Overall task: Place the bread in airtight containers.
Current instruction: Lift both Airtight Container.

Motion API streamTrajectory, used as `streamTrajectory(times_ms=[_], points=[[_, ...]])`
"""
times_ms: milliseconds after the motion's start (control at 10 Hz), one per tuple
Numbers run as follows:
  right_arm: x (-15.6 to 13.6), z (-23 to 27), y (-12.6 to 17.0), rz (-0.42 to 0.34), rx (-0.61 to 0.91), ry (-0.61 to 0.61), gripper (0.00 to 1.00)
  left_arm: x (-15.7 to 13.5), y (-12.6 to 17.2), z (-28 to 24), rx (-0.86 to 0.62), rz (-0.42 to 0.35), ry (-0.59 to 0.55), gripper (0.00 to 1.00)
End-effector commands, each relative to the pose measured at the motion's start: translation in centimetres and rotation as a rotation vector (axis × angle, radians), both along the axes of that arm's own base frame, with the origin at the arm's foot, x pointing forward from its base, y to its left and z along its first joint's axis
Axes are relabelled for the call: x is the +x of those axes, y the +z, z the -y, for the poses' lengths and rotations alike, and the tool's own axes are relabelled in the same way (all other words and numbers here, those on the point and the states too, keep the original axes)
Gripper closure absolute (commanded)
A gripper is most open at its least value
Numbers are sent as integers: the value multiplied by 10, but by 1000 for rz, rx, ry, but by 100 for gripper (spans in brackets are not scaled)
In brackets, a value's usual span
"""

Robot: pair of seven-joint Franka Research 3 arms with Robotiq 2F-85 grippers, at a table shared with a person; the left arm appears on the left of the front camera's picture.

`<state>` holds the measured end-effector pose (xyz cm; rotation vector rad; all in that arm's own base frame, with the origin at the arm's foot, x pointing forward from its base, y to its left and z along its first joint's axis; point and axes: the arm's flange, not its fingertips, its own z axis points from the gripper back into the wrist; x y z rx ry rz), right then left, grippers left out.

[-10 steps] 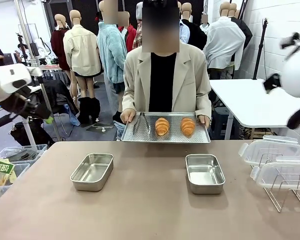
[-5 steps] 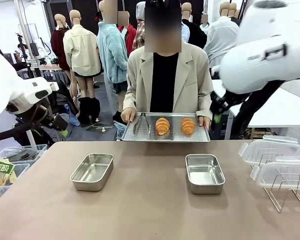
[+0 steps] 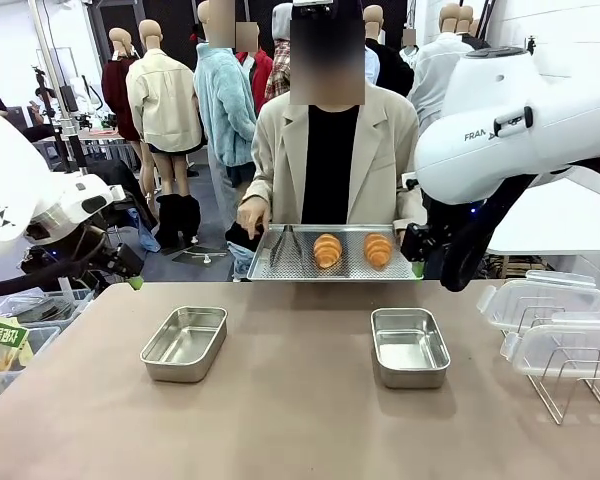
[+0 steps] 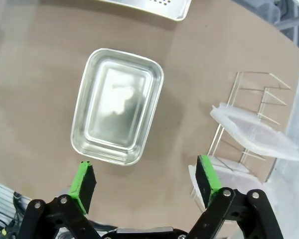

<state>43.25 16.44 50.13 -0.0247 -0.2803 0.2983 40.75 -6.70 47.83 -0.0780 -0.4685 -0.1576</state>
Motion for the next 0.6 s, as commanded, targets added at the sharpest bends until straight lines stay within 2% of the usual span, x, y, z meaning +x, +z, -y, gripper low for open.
streamTrajectory(times_ms=[0, 100, 300, 400, 500], points=[[-1, 2, 4, 18, -11, 0, 0, -3, 4, -2, 17, 12, -4, 0], [0, 0, 0, 0, 0, 0, 0, 0, 0, 0, 0, 0, 0, 0], [26, -5, -27, -77, 38, 26, 0, 18, -25, 4, -42, -50, -38, 0], [34, -6, -43, -133, 53, 36, 0, 26, -35, 7, -29, -76, -29, 0], [46, -7, -60, -152, 61, 22, 0, 37, -45, 6, 8, -101, -11, 0]])
